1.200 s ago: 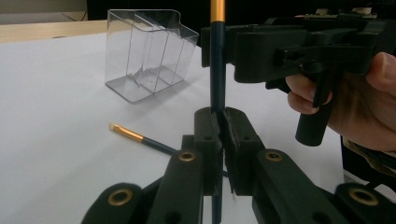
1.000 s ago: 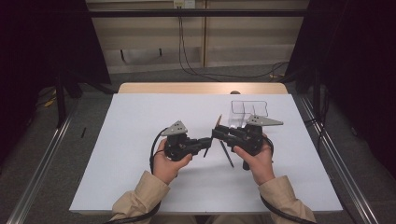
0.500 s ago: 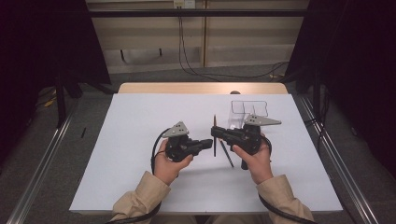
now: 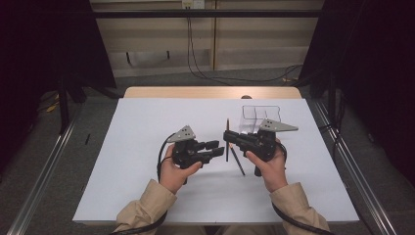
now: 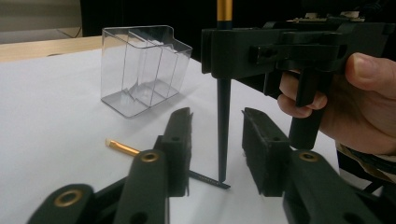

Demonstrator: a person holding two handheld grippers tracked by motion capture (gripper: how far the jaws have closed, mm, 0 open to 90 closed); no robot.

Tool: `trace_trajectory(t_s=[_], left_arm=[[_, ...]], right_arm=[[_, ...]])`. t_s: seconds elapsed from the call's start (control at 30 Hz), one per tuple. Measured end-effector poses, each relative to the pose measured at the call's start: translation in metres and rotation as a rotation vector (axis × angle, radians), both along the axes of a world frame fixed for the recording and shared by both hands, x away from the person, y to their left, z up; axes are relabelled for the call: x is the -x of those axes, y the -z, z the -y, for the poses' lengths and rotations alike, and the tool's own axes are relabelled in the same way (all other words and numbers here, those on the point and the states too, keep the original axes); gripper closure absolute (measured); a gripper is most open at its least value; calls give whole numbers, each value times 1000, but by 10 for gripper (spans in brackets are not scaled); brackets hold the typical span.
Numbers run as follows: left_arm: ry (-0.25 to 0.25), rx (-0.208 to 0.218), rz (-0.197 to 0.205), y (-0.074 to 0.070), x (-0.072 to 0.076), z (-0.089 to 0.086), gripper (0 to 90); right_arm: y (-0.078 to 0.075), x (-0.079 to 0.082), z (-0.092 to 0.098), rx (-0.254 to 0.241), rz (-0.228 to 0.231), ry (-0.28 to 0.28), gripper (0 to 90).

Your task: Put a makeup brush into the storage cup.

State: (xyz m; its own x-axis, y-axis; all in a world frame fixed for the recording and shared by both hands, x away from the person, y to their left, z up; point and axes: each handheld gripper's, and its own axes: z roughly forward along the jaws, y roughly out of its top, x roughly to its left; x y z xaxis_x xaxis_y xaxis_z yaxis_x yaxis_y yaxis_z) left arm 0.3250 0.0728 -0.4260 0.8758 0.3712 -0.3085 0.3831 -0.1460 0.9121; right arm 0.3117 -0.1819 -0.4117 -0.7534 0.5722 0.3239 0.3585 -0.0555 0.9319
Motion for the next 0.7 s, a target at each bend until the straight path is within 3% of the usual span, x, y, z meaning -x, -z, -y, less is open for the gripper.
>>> trace_trajectory(t_s=[0.27, 0.37, 0.6, 0.7], left_arm=[[8, 36, 38, 1, -4, -2, 369], [17, 41, 45, 2, -5, -3, 215], [19, 28, 72, 4, -9, -15, 101], [21, 30, 71, 3, -9, -22, 91]], right_arm=[[-2, 1, 1, 5, 21, -1, 835], [-2, 1, 1, 8, 28, -1, 835], [-2, 2, 2, 10, 39, -1, 835], [-2, 2, 2, 7, 39, -3, 835]])
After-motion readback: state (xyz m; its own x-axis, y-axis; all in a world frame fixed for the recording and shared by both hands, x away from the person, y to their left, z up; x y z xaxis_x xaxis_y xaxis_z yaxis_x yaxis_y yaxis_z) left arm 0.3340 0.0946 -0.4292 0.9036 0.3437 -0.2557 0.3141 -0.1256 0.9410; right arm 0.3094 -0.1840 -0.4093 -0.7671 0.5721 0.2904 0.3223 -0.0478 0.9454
